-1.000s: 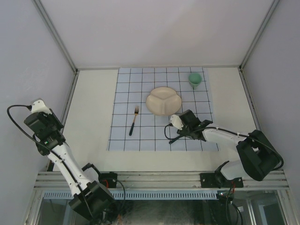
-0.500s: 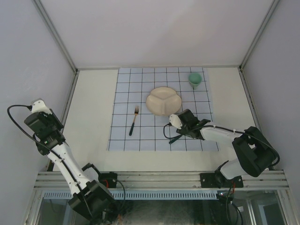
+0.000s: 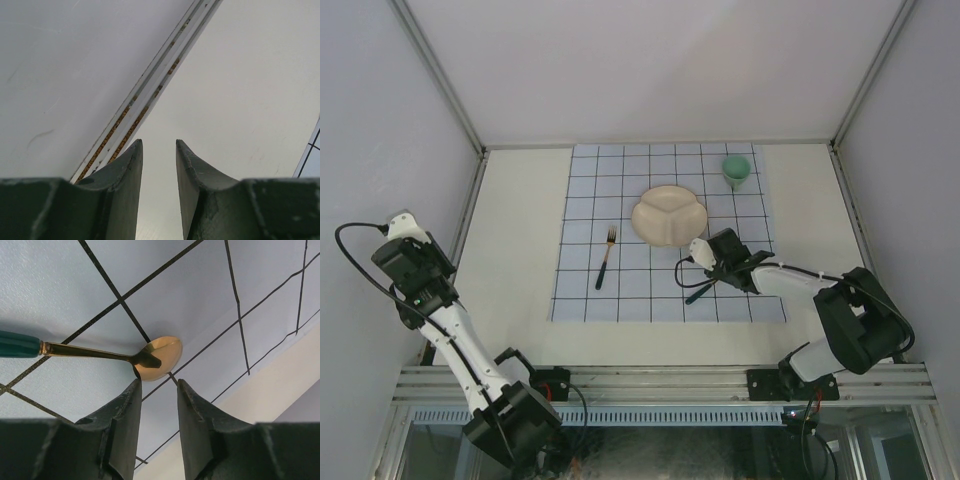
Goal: Set the dinner table for one person
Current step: Adjust the spoon on the napkin.
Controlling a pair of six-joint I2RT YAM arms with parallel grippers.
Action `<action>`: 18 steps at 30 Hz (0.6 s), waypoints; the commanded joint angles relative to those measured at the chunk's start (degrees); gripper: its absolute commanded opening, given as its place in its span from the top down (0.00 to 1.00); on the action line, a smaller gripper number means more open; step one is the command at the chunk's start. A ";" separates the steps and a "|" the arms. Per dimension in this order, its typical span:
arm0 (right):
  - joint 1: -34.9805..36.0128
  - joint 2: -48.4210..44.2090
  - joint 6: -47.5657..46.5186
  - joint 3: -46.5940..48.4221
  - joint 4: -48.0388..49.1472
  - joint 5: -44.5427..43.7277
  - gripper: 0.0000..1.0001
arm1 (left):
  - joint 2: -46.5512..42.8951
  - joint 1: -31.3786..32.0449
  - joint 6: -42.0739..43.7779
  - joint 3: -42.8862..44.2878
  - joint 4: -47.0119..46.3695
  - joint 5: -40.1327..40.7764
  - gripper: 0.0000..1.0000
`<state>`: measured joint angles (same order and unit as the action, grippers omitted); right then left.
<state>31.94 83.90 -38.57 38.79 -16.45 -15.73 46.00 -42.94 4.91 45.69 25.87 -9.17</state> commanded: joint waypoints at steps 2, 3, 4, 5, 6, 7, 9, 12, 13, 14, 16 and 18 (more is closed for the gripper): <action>-0.22 -0.31 -0.13 1.74 1.94 -0.26 0.67 | -1.05 -0.40 -0.26 -1.34 -1.61 -0.42 0.63; -0.19 -0.31 -0.04 1.80 1.88 -0.35 0.67 | -1.00 -0.39 -0.29 -1.31 -1.62 -0.43 0.63; -0.21 -0.34 0.03 1.82 1.73 -0.24 0.66 | -1.05 -0.45 -0.33 -1.20 -1.62 -0.53 0.63; -0.09 -0.64 0.18 1.78 1.52 -0.14 0.65 | -1.04 -0.41 -0.31 -1.14 -1.61 -0.65 0.63; -0.12 -0.84 0.38 1.76 1.42 -0.03 0.64 | -1.00 -0.44 -0.41 -1.15 -1.63 -0.73 0.63; -0.13 -1.10 0.46 1.79 1.22 0.18 0.63 | -0.93 -0.45 -0.47 -1.11 -1.68 -0.78 0.63; -0.06 -1.35 0.44 1.80 0.70 0.74 0.60 | -0.62 -0.47 -0.60 -1.05 -1.83 -0.84 0.63; 0.64 -0.75 -0.16 1.82 0.87 0.51 0.58 | -0.63 -0.43 -0.60 -1.25 -1.79 -0.79 0.63; 1.01 -0.32 -0.51 1.75 1.17 0.07 0.58 | -0.83 -0.42 -0.60 -1.27 -1.72 -0.68 0.63; 1.42 0.15 -0.75 1.81 1.64 -0.51 0.57 | -1.16 -0.44 -0.52 -1.30 -1.62 -0.57 0.63; 2.22 1.18 -1.23 1.80 2.60 -1.44 0.57 | -1.67 -0.40 -0.35 -1.46 -1.57 -0.49 0.63; 3.19 2.43 -1.54 1.99 3.33 -2.68 0.57 | -1.89 -0.39 -0.27 -1.49 -1.42 -0.47 0.63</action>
<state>33.39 84.47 -38.87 38.79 -16.05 -16.12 45.76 -42.94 4.93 45.69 25.89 -9.21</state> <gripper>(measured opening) 0.429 0.373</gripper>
